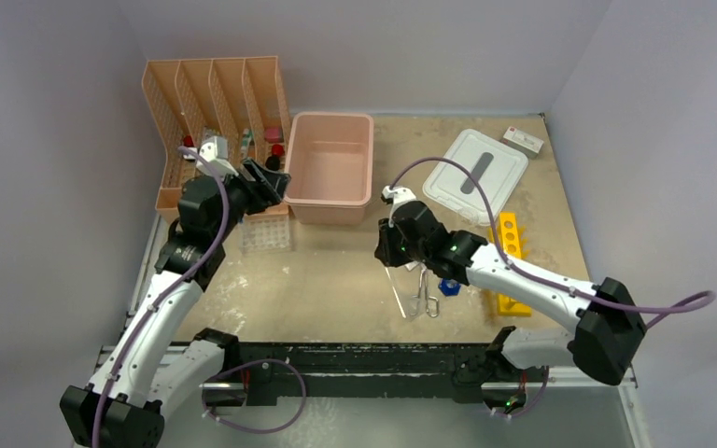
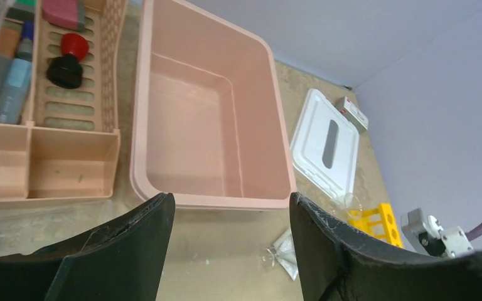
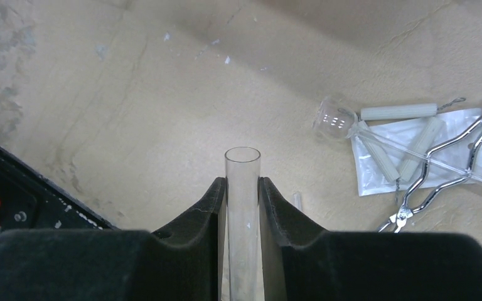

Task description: Organize the chemistry lab equipment

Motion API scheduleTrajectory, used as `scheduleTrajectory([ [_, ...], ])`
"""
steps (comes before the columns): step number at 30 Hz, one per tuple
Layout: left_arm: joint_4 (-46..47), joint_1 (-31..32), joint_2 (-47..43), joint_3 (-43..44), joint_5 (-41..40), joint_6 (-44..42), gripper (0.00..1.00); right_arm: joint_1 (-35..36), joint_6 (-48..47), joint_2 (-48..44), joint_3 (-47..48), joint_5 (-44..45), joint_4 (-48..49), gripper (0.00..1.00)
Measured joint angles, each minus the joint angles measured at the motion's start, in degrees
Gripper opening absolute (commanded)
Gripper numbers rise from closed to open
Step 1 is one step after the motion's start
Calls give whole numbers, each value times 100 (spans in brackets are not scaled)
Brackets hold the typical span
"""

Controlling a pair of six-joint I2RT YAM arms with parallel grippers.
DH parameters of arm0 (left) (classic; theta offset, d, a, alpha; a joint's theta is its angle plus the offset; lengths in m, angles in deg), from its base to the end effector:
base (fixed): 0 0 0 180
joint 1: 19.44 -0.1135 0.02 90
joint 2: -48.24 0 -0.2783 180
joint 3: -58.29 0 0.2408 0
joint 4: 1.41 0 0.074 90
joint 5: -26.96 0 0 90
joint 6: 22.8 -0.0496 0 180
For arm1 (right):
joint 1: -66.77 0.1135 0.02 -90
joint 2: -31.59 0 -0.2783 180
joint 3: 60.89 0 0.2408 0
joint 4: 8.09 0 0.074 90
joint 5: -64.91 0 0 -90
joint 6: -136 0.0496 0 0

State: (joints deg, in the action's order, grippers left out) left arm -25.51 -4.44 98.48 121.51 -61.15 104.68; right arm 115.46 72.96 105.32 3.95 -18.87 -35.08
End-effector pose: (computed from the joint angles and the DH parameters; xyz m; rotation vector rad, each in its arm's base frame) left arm 0.1907 -0.0528 0.3577 -0.3300 1.7869 -0.6877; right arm 0.1888 0.2067 0.2712 -0.3647 2.2330 0.6115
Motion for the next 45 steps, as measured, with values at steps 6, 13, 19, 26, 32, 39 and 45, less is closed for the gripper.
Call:
scheduleTrajectory([
  [6,487,70,92,-195,501,251,68,-310,48,-181,190,7,-35,22],
  [13,1150,352,592,-426,1130,601,68,-881,328,-345,695,7,142,22],
  [19,1840,997,1139,-595,1716,868,69,-1185,673,-468,1154,28,313,22],
  [26,2874,1814,1825,-595,2114,1259,69,-1364,1167,-356,1547,11,490,22],
  [32,3412,2004,2247,-562,2256,1447,62,-1526,1523,-210,1591,-175,603,22],
  [39,3604,2033,2667,-295,2446,1419,46,-1681,1792,-81,1620,-459,669,22],
  [45,3615,2037,3143,249,2594,1381,30,-1773,1902,103,1773,-691,839,22],
])
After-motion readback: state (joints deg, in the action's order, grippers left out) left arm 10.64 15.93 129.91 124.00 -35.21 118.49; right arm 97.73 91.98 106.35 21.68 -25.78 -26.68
